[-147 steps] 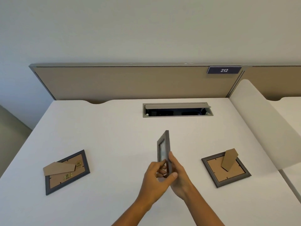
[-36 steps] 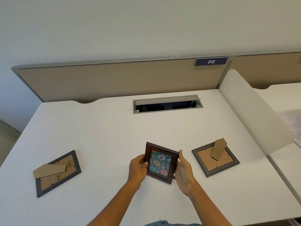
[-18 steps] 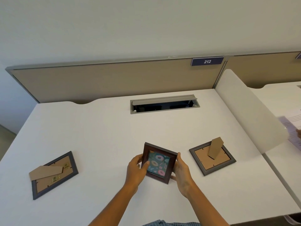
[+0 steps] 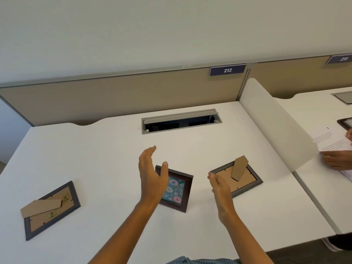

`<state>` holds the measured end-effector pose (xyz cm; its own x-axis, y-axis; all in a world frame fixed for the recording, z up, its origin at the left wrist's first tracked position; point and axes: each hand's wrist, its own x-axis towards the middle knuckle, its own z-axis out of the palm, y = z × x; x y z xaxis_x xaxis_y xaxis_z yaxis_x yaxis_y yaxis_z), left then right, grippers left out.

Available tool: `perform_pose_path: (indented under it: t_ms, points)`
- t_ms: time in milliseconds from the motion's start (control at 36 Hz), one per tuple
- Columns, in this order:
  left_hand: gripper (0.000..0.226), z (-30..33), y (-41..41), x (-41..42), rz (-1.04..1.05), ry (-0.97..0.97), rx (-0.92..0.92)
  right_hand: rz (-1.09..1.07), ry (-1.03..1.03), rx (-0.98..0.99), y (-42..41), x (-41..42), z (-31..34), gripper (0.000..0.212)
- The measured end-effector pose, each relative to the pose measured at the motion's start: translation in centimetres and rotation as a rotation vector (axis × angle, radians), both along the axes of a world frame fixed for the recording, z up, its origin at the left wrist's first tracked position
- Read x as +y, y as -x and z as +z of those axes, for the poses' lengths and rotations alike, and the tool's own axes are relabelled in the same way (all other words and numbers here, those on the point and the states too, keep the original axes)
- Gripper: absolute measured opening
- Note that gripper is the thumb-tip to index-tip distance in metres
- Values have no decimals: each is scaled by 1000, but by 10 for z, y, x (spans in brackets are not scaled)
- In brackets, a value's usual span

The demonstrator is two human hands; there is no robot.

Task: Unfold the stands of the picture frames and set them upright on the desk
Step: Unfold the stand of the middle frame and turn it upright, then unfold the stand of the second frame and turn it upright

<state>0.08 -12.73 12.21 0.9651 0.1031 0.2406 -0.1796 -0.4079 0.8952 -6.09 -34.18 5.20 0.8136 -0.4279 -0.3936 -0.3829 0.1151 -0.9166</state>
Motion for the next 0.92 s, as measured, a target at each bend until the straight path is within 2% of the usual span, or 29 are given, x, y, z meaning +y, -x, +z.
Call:
perform_pose_path:
  t_ms: [139,250,361,472,611,750,833,917]
  points:
    - [56,28,-4,-42,-229,-93,-171,-11,218,0,-1,-24,5,29]
    - [49,38,3,-86,-459,-99,-199,-31,257,37,1,-45,7,41]
    - [44,23,11,-128,-628,-217,-54,-83,207,57,7,-65,8,48]
    - [53,-19,13,-181,-720,-366,267,-106,187,168,19,-107,-10,52]
    - [58,-47,1,-187,-691,-520,462,-106,169,209,21,-110,-17,49]
    - [34,-67,-18,-182,-616,-596,558,-115,90,246,21,-100,-16,57]
    - [63,-84,-25,-188,-616,-634,620,-116,44,273,23,-102,-21,57]
    - [74,-97,-28,-194,-606,-651,663,-120,34,285,27,-105,-24,58]
